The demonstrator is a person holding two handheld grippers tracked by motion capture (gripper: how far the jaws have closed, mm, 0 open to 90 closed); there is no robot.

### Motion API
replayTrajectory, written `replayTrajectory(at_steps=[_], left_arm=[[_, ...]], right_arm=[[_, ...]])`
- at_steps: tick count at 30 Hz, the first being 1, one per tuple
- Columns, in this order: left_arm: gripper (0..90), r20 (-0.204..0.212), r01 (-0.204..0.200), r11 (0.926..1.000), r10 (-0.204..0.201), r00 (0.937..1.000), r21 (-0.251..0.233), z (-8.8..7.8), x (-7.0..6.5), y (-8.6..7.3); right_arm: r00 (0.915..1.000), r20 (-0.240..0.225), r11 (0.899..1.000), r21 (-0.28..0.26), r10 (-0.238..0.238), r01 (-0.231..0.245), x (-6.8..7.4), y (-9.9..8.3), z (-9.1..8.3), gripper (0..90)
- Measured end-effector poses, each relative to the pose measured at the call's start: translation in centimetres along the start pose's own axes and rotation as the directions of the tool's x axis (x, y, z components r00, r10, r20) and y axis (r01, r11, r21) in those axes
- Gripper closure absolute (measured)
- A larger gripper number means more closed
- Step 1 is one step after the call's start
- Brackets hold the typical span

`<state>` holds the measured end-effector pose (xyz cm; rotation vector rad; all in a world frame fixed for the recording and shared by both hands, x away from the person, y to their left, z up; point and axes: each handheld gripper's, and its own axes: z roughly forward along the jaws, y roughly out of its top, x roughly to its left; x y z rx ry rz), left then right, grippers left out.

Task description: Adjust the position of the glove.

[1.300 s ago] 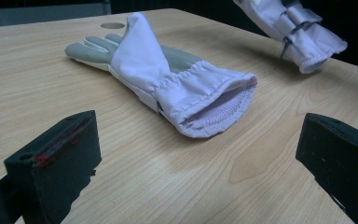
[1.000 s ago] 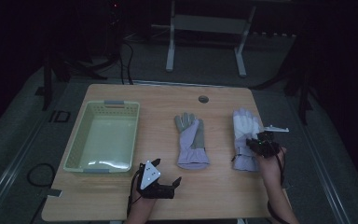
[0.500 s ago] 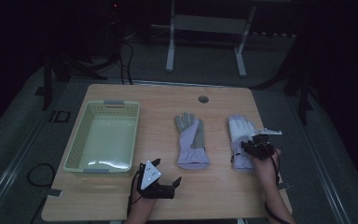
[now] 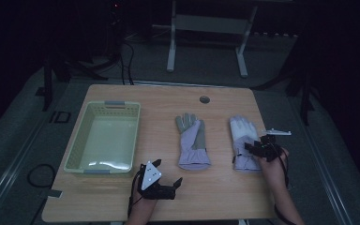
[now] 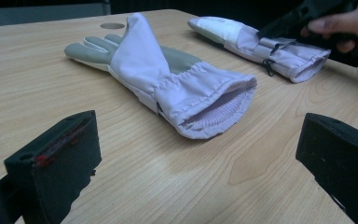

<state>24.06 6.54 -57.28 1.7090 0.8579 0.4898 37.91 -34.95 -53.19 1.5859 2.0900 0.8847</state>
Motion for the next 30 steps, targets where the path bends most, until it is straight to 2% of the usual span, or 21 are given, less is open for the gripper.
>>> replayTrajectory(at_steps=[2, 3, 5, 8, 9, 10, 11, 14, 17, 18, 20, 22, 23, 27, 30], left_arm=[[0.0, -0.001, -0.003, 1.0000, 0.003, 1.0000, 0.001, 0.0, 0.0, 0.0], [0.0, -0.002, -0.002, 1.0000, 0.002, 1.0000, 0.001, 0.0, 0.0, 0.0], [0.0, -0.002, -0.003, 1.0000, 0.003, 1.0000, 0.001, 0.0, 0.0, 0.0], [0.0, -0.002, -0.003, 1.0000, 0.003, 1.0000, 0.002, 0.0, 0.0, 0.0], [0.0, -0.003, -0.004, 1.0000, 0.004, 1.0000, 0.001, 0.0, 0.0, 0.0], [0.0, -0.003, -0.004, 1.0000, 0.004, 1.0000, 0.001, 0.0, 0.0, 0.0], [0.0, -0.004, -0.005, 1.0000, 0.005, 1.0000, 0.002, 0.0, 0.0, 0.0], [0.0, -0.004, -0.005, 1.0000, 0.005, 1.0000, 0.002, 0.0, 0.0, 0.0], [0.0, -0.004, -0.004, 1.0000, 0.004, 1.0000, 0.002, 0.0, 0.0, 0.0], [0.0, -0.004, -0.004, 1.0000, 0.004, 1.0000, 0.001, 0.0, 0.0, 0.0], [0.0, -0.005, -0.004, 1.0000, 0.004, 1.0000, 0.002, 0.0, 0.0, 0.0], [0.0, -0.005, -0.003, 1.0000, 0.003, 1.0000, 0.002, 0.0, 0.0, 0.0], [0.0, -0.005, -0.002, 1.0000, 0.002, 1.0000, 0.002, 0.0, 0.0, 0.0], [0.0, -0.004, -0.002, 1.0000, 0.002, 1.0000, 0.002, 0.0, 0.0, 0.0], [0.0, -0.004, -0.001, 1.0000, 0.001, 1.0000, 0.002, 0.0, 0.0, 0.0]], right_arm=[[1.0000, 0.003, 1.000, -0.003, -0.009, 0.009, 0.1, -0.4, 0.3, 48.2], [0.9995, 0.011, 0.999, -0.032, -0.030, 0.030, 0.3, -0.9, 0.6, 47.3], [0.9982, 0.014, 0.997, -0.049, -0.058, 0.059, 0.5, -1.2, 0.7, 46.0], [0.9986, 0.002, 0.997, -0.053, -0.054, 0.054, 0.3, -1.3, 0.7, 46.1], [0.9976, -0.032, 0.997, -0.043, -0.061, 0.060, 0.0, -1.3, 0.7, 52.3], [0.9976, -0.032, 0.997, -0.043, -0.061, 0.060, 0.0, -1.3, 0.7, 52.3], [0.9971, -0.052, 0.998, -0.039, -0.055, 0.053, -0.1, -1.2, 0.6, 62.0], [0.9961, -0.059, 0.997, -0.044, -0.066, 0.064, 0.2, -1.3, 0.5, 71.5], [0.9967, -0.053, 0.997, -0.049, -0.062, 0.059, 0.4, -1.3, 0.4, 75.2], [0.9977, -0.056, 0.998, -0.052, -0.038, 0.035, 0.5, -1.3, 0.2, 79.1], [0.9979, -0.060, 0.998, -0.061, -0.022, 0.019, 0.5, -1.2, -0.1, 86.6], [0.9981, -0.058, 0.997, -0.070, -0.021, 0.017, 0.6, -1.1, -0.4, 87.5], [0.9988, -0.049, 0.997, -0.072, -0.003, 0.000, 0.6, -0.9, -0.8, 88.1], [0.9999, -0.011, 0.996, -0.086, -0.006, 0.005, 0.8, -0.4, -1.5, 88.2], [0.9998, -0.009, 0.997, -0.076, -0.017, 0.017, 0.8, -0.3, -1.3, 87.9]])
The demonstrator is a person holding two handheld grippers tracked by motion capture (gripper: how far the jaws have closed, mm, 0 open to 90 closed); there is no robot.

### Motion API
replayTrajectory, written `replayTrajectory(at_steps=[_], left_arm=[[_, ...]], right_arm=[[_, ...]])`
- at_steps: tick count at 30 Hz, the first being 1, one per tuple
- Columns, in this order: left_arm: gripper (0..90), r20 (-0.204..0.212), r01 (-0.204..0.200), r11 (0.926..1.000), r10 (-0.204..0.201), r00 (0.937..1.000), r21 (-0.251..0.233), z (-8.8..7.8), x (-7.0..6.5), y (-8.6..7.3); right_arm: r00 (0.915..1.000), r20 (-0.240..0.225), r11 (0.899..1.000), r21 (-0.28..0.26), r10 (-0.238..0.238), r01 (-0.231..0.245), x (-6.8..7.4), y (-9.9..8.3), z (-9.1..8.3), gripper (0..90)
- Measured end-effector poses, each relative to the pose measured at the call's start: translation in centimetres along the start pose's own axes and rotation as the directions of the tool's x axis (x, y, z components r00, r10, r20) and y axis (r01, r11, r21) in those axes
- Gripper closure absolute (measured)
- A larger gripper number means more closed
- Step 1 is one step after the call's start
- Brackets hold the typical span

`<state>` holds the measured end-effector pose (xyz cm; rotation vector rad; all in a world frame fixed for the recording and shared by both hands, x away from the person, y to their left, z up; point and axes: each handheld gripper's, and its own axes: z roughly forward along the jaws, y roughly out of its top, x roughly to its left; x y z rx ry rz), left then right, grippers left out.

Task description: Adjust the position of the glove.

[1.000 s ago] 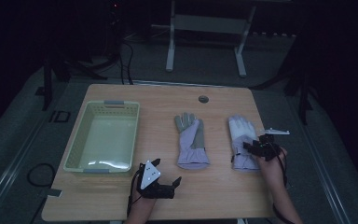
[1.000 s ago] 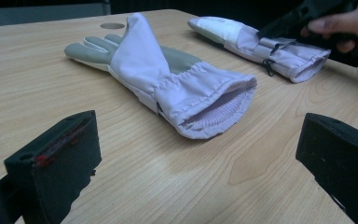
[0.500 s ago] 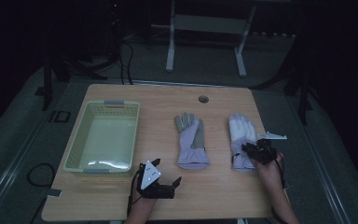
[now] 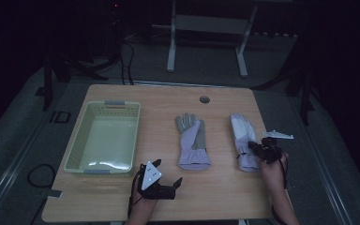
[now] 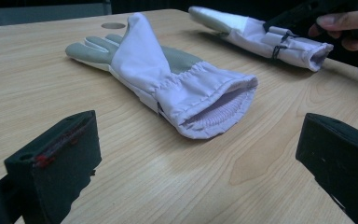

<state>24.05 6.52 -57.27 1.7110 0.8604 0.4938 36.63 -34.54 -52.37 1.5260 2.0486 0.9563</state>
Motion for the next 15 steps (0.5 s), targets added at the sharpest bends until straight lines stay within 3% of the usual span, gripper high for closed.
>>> replayTrajectory(at_steps=[2, 3, 4, 5, 8, 9, 10, 11, 12, 15], left_arm=[[0.0, 0.000, -0.001, 1.0000, 0.001, 1.0000, 0.000, 0.0, 0.0, 0.0], [0.0, 0.001, -0.001, 1.0000, 0.001, 1.0000, 0.000, 0.0, 0.0, 0.0], [0.0, 0.001, 0.000, 1.0000, 0.000, 1.0000, 0.000, 0.0, 0.0, 0.0], [0.0, 0.002, 0.001, 1.0000, -0.001, 1.0000, 0.000, 0.0, 0.0, 0.0], [0.0, 0.002, 0.002, 1.0000, -0.002, 1.0000, 0.000, 0.0, 0.0, 0.0], [0.0, 0.002, 0.001, 1.0000, -0.001, 1.0000, 0.000, 0.0, 0.0, 0.0], [0.0, 0.002, 0.001, 1.0000, -0.001, 1.0000, 0.000, 0.0, 0.0, 0.0], [0.0, 0.002, 0.001, 1.0000, -0.001, 1.0000, 0.001, 0.0, 0.0, 0.0], [0.0, 0.002, 0.001, 1.0000, -0.001, 1.0000, 0.001, 0.0, 0.0, 0.0], [0.0, 0.002, -0.001, 1.0000, 0.001, 1.0000, 0.001, 0.0, 0.0, 0.0]], right_arm=[[0.9994, -0.029, 1.000, 0.022, -0.017, 0.017, 0.0, 0.0, 0.5, 83.0], [0.9992, -0.029, 0.999, 0.021, -0.028, 0.029, -0.1, 0.0, 0.6, 74.6], [0.9992, -0.029, 0.999, 0.021, -0.028, 0.029, -0.1, 0.0, 0.6, 74.6], [0.9991, -0.014, 0.999, 0.006, -0.039, 0.040, -0.2, 0.0, 0.9, 58.5], [0.9988, -0.021, 0.999, 0.018, -0.044, 0.045, -0.7, 0.1, 1.5, 54.7], [0.9994, -0.026, 0.999, 0.037, -0.022, 0.023, -1.3, 0.0, 2.3, 50.5], [0.9994, -0.026, 0.999, 0.037, -0.022, 0.023, -1.3, 0.0, 2.3, 50.5], [0.9972, -0.074, 0.999, 0.039, 0.002, 0.001, -1.8, -0.3, 2.7, 56.4], [0.9958, -0.091, 0.999, 0.038, -0.010, 0.014, -1.9, -0.3, 2.7, 61.9], [0.9941, -0.108, 0.998, 0.056, -0.015, 0.021, -1.8, -0.2, 2.6, 68.6]])
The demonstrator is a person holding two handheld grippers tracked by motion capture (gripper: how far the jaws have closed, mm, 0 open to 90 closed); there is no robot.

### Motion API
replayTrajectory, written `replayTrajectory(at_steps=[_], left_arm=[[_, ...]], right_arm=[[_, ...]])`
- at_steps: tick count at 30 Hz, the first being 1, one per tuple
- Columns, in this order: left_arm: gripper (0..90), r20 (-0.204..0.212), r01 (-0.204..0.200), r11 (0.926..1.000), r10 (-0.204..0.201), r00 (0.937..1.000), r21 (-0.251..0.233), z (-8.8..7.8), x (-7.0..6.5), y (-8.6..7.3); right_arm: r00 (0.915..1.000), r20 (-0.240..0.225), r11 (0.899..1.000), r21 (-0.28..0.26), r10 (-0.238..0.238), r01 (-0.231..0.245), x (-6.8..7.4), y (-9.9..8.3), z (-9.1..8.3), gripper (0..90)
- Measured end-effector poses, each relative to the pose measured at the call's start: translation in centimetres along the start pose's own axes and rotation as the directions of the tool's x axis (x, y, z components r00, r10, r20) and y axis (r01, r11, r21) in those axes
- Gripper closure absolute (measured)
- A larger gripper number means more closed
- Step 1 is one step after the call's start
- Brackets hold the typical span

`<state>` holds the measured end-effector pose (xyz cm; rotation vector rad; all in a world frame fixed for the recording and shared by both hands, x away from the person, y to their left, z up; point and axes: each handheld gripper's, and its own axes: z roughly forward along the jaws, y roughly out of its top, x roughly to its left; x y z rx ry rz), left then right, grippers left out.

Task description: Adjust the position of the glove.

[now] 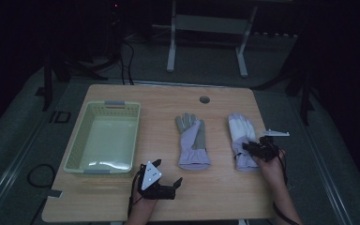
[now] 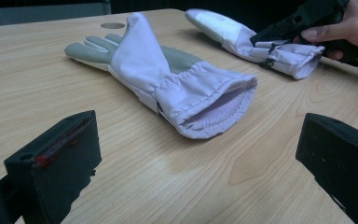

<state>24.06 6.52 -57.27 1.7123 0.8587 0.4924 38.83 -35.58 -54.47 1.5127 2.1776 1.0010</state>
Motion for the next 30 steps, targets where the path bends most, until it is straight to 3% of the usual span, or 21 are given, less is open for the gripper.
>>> replayTrajectory(at_steps=[3, 4, 7, 13, 15, 20, 30], left_arm=[[0.0, -0.002, -0.003, 1.0000, 0.003, 1.0000, 0.000, 0.0, 0.0, 0.0], [0.0, -0.002, -0.003, 1.0000, 0.003, 1.0000, 0.000, 0.0, 0.0, 0.0], [0.0, -0.002, 0.001, 1.0000, -0.001, 1.0000, 0.000, 0.0, 0.0, 0.0], [0.0, -0.003, -0.001, 1.0000, 0.001, 1.0000, -0.001, 0.0, 0.0, 0.0], [0.0, -0.003, 0.000, 1.0000, 0.000, 1.0000, 0.000, 0.0, 0.0, 0.0], [0.0, -0.002, -0.001, 1.0000, 0.001, 1.0000, -0.001, 0.0, 0.0, 0.0], [0.0, -0.003, -0.003, 1.0000, 0.003, 1.0000, -0.002, 0.0, -0.1, 0.0]], right_arm=[[0.9997, -0.019, 1.000, 0.010, 0.018, -0.018, 0.0, 0.2, 0.0, 75.1], [0.9985, -0.014, 0.999, -0.002, 0.054, -0.054, 0.2, 0.1, -0.2, 79.1], [0.9978, 0.002, 0.998, -0.012, 0.066, -0.066, 0.5, 0.1, -0.6, 80.2], [0.9977, 0.041, 0.997, -0.051, 0.055, -0.053, 1.7, 1.0, -2.3, 80.3], [0.9976, 0.047, 0.995, -0.085, 0.051, -0.047, 2.2, 2.1, -3.7, 80.4], [0.9978, 0.046, 0.994, -0.102, 0.048, -0.044, 2.9, 3.4, -4.9, 80.4], [0.9990, 0.043, 0.986, -0.169, 0.015, -0.008, 6.3, 7.0, -7.9, 80.4]])
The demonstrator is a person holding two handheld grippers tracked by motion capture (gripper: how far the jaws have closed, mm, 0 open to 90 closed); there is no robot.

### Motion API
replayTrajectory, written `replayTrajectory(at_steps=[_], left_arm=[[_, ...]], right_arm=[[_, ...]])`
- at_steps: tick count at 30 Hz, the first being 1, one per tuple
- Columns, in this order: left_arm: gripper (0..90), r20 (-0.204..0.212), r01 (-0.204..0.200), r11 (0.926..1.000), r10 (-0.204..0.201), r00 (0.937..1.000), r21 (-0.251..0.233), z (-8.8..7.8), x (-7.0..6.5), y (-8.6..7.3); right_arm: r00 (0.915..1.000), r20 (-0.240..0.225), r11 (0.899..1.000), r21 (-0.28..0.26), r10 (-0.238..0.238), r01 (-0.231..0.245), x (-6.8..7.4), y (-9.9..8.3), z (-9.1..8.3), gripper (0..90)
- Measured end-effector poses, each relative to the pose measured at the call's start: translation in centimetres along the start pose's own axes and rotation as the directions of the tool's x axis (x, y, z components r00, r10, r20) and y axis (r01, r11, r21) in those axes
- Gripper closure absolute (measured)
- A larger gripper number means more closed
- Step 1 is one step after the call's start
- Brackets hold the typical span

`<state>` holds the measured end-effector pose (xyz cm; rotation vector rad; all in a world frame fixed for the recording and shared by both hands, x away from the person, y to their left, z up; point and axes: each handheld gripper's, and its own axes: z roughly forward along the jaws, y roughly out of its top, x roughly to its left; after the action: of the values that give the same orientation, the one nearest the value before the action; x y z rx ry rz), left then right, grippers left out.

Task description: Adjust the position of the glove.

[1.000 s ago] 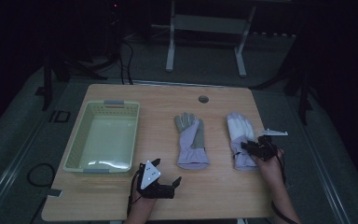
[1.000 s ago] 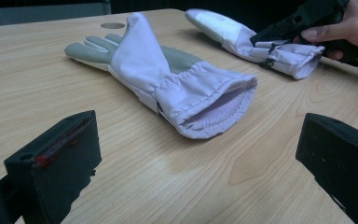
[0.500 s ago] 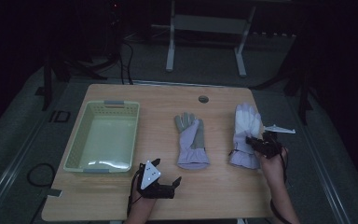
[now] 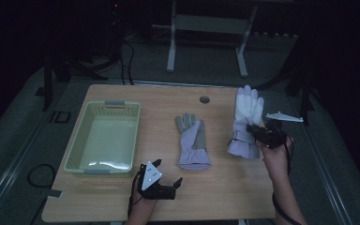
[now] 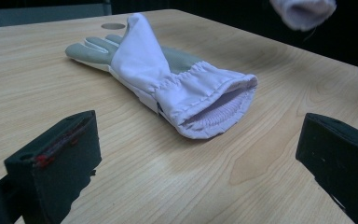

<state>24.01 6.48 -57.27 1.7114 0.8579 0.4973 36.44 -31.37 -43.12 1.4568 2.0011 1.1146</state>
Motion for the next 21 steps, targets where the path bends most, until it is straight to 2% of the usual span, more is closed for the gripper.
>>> replayTrajectory(at_steps=[4, 7, 9, 12, 18, 20, 21], left_arm=[[0.0, -0.001, -0.003, 1.0000, 0.003, 1.0000, -0.001, 0.0, 0.0, 0.0], [0.0, -0.001, -0.007, 1.0000, 0.007, 1.0000, -0.002, 0.0, 0.0, 0.0], [0.0, -0.001, -0.008, 1.0000, 0.008, 1.0000, -0.002, 0.0, 0.0, 0.0], [0.0, -0.001, -0.007, 1.0000, 0.007, 1.0000, -0.001, 0.0, 0.0, 0.0], [0.0, 0.001, -0.004, 1.0000, 0.004, 1.0000, -0.001, 0.0, 0.0, 0.0], [0.0, 0.001, -0.004, 1.0000, 0.004, 1.0000, -0.001, 0.0, 0.0, 0.0], [0.0, 0.002, -0.003, 1.0000, 0.003, 1.0000, -0.001, 0.0, 0.0, 0.0]], right_arm=[[0.9999, -0.003, 1.000, -0.028, -0.011, 0.011, 1.9, 1.5, -0.9, 80.4], [0.9993, 0.007, 0.998, -0.054, -0.037, 0.037, 3.5, 2.3, -1.3, 80.4], [0.9989, -0.009, 0.997, -0.061, -0.046, 0.045, 4.6, 2.7, -1.3, 80.4], [0.9984, -0.038, 0.997, -0.060, -0.042, 0.039, 6.1, 3.1, -0.9, 80.4], [0.9924, -0.105, 0.997, -0.036, -0.064, 0.061, 9.6, 2.8, 0.7, 80.4], [0.9917, -0.113, 0.998, -0.032, -0.062, 0.058, 10.0, 2.7, 0.9, 80.4], [0.9895, -0.131, 0.998, -0.017, -0.061, 0.059, 11.1, 2.5, 1.6, 80.4]])
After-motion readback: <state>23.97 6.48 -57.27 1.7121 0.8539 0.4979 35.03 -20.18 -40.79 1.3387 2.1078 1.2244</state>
